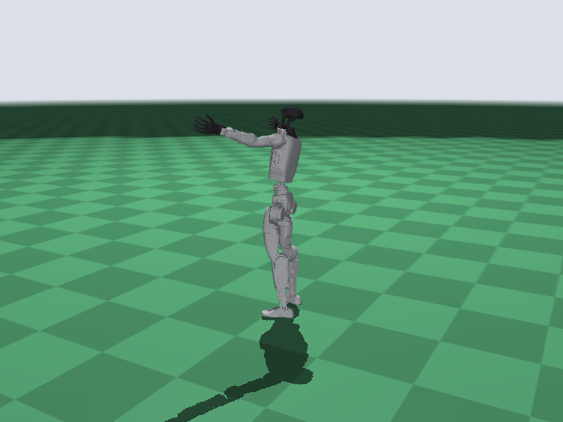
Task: In place motions
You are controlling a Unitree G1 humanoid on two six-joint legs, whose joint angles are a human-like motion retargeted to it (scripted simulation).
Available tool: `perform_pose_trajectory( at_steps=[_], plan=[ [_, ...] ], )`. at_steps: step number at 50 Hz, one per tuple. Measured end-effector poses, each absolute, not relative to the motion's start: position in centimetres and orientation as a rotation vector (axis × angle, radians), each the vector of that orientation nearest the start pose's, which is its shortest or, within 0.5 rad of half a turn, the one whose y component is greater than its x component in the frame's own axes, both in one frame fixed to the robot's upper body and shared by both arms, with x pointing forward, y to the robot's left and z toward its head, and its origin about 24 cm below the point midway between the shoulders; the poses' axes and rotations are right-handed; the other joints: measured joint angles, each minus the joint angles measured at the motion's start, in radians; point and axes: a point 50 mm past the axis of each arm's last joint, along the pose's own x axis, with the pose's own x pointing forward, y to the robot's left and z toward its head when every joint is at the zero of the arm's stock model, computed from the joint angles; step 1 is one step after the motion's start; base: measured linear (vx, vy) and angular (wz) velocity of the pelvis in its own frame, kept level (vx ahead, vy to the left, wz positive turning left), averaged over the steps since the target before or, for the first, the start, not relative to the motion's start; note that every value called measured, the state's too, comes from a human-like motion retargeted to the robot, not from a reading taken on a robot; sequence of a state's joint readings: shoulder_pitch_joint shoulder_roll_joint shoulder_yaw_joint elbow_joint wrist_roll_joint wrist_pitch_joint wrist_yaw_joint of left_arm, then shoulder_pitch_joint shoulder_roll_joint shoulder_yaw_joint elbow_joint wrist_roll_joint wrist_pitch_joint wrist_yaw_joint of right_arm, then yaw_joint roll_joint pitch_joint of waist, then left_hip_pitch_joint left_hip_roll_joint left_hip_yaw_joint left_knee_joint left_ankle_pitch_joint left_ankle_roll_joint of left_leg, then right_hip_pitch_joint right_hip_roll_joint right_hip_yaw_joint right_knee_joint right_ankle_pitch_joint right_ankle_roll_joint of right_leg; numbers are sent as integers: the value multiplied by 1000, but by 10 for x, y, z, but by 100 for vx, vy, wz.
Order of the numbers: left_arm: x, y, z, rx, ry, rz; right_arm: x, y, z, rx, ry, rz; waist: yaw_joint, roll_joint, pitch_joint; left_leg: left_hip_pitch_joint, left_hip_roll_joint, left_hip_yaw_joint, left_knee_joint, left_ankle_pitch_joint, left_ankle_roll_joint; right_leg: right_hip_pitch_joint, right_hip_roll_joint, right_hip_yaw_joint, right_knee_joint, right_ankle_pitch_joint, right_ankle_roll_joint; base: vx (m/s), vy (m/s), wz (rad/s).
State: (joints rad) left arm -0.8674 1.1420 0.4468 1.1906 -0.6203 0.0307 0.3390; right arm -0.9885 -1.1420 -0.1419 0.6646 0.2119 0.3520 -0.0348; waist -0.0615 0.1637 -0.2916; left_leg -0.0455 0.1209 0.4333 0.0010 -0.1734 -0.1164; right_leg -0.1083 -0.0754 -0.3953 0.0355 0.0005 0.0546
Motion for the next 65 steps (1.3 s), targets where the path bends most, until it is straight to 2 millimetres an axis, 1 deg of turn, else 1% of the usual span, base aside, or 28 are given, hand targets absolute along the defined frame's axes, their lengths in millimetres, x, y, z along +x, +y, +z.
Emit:
perform_pose_trajectory(
  at_steps=[2, 5, 7, 9, 12, 15, 17, 18, 20, 22, 25, 28, 29, 31, 33, 35, 37, 41, 44, 46, 49, 52, 55, 57, 58, 60, 63, 65],
  plan=[
    [248, 471, 298, -45, -384, 1126, 284, -378, 378, -691, -268, -717, 3, 1, -2, 0, 0, 2, 0, 1, -1, -1, 0, 2, -1, 2, 0, 0, 0, 0],
    [268, 410, 372, 456, -616, 980, 260, -330, 433, -1045, -563, -878, 16, -10, -13, -7, -3, -1, 0, 3, -2, -8, -4, 3, -2, 4, 0, 1, -2, 1],
    [264, 361, 416, 838, -798, 882, 232, -288, 464, -1262, -887, -1019, 23, -18, -18, -11, -4, -2, -1, 4, -2, -12, -5, 2, -3, 4, 0, 2, -6, 3],
    [250, 307, 448, 1213, -1003, 801, 202, -242, 480, -1440, -1234, -1128, 22, -20, -15, -10, -3, -2, -2, 5, -2, -11, -4, 1, -3, 4, 0, 0, 0, 0],
    [225, 232, 464, 1656, -1354, 724, 165, -181, 479, -1583, -1653, -1141, 12, -22, -12, -5, -1, -3, -3, 5, -1, -5, -1, -1, -4, 3, 0, 2, -1, 1],
    [229, 193, 455, 1679, -1552, 561, 158, -153, 471, -1652, -1795, -986, 8, -27, -16, -1, -2, -7, -3, 5, -1, 5, -1, -7, -6, 1, 1, 0, 0, 0],
    [243, 197, 453, 1651, -1484, 534, 168, -164, 476, -1693, -1742, -978, 12, -31, -18, -2, -4, -14, -3, 6, 0, 9, -2, -15, -8, -1, 1, -2, 0, 19],
    [249, 208, 454, 1650, -1419, 573, 176, -179, 481, -1701, -1668, -1025, 14, -30, -18, -3, -4, -17, -2, 6, 0, 11, -3, -18, -8, -1, 1, 0, 0, 0],
    [264, 244, 451, 1618, -1233, 680, 200, -228, 491, -1686, -1383, -1154, 19, -26, -17, -3, -4, -19, -1, 6, 0, 13, -3, -21, -8, -2, 1, 0, 0, 0],
    [279, 296, 432, 1500, -984, 789, 228, -292, 482, -1593, -973, -1234, 23, -23, -24, -3, -3, -17, 0, 6, 1, 13, -2, -19, -8, -1, 1, 0, 0, 0],
    [282, 388, 380, 1187, -539, 981, 253, -395, 427, -1278, -296, -1222, 26, -27, -33, -5, -5, -18, 1, 5, 1, 9, -4, -17, -8, -1, 0, 0, 0, 0],
    [257, 466, 297, 635, -153, 1117, 250, -460, 349, -852, 205, -1040, 19, -29, -41, -11, -6, -18, 1, 4, -1, 0, -6, -14, -6, -2, 0, 0, 0, 0],
    [251, 481, 261, 333, -47, 1122, 246, -472, 325, -705, 309, -966, 19, -26, -42, -12, -6, -17, 1, 4, -1, -2, -5, -13, -6, -2, 0, -2, 5, -7],
    [253, 480, 194, -403, 37, 1055, 236, -484, 284, -403, 418, -825, 20, -19, -40, -12, -4, -15, 0, 2, 0, -5, -3, -11, -4, -3, 1, -1, 3, -3],
    [258, 468, 158, -988, -37, 992, 232, -487, 256, -119, 387, -737, 21, -9, -35, -11, -3, -13, -2, 0, 1, -6, -1, -10, -3, -4, 1, 0, 0, 0],
    [241, 472, 132, -1089, 3, 1051, 233, -489, 247, 78, 244, -750, 21, -1, -31, -9, -3, -13, -4, -2, 1, -5, 2, -11, -3, -5, 1, 0, 0, 0],
    [221, 482, 126, -962, 67, 1193, 239, -488, 255, 144, 58, -857, 12, -2, -29, -9, -5, -18, -3, -3, 1, 1, 1, -16, -5, -7, 0, 0, 0, 0],
    [254, 473, 169, -833, -50, 1147, 264, -460, 304, -77, -181, -898, 0, -2, -30, -5, -4, -23, 1, -2, 2, 8, 0, -20, -4, -6, -1, 0, 0, 0],
    [276, 462, 233, -498, -189, 1085, 282, -411, 357, -432, -284, -802, 4, 5, -26, 1, -1, -12, 1, -1, 1, 6, 1, -9, -2, -2, -2, -1, 1, -14],
    [290, 441, 285, -191, -315, 1032, 283, -375, 393, -715, -371, -792, 10, 3, -26, 2, -3, -7, 1, 0, 0, 2, 0, -2, -2, 1, -3, 0, 0, -9],
    [302, 388, 359, 344, -547, 918, 265, -323, 441, -1119, -572, -901, 19, -7, -30, -5, -4, -5, 1, 1, -2, -8, -4, 3, -1, 4, -3, 0, 0, 0],
    [285, 310, 428, 970, -890, 765, 225, -254, 480, -1479, -962, -1108, 21, -12, -28, -11, -2, -4, 1, 4, -4, -16, -4, 5, 0, 6, -3, 0, 0, 0],
    [253, 238, 461, 1535, -1288, 736, 179, -186, 491, -1631, -1463, -1210, 20, -10, -21, -9, 0, -1, -2, 5, -4, -17, -2, 7, 1, 7, -2, 4, -1, -3],
    [241, 217, 463, 1673, -1492, 747, 169, -161, 485, -1600, -1726, -1105, 21, -7, -20, -8, 1, -1, -2, 5, -4, -16, -1, 7, 0, 7, -2, 0, 0, 0],
    [245, 216, 460, 1677, -1502, 727, 170, -157, 482, -1580, -1788, -1033, 21, -7, -16, -5, 1, -1, -2, 5, -4, -13, -1, 6, 0, 6, -2, 0, 0, 0],
    [255, 231, 457, 1656, -1415, 736, 184, -170, 482, -1592, -1739, -963, 27, -6, -5, 0, 0, -2, -2, 5, -4, -8, -1, 6, 0, 6, -3, -3, 2, 1],
    [262, 294, 448, 1593, -1145, 945, 218, -238, 486, -1632, -1287, -1108, 35, -2, 5, 2, 0, -2, -3, 5, -3, -7, -1, 6, 1, 7, -3, 0, 0, 0],
    [265, 350, 421, 1428, -893, 1074, 238, -297, 472, -1617, -908, -1200, 42, 1, 2, 0, 0, -1, -1, 6, -3, -9, -1, 7, 1, 8, -3, 0, 0, 0]
  ],
)
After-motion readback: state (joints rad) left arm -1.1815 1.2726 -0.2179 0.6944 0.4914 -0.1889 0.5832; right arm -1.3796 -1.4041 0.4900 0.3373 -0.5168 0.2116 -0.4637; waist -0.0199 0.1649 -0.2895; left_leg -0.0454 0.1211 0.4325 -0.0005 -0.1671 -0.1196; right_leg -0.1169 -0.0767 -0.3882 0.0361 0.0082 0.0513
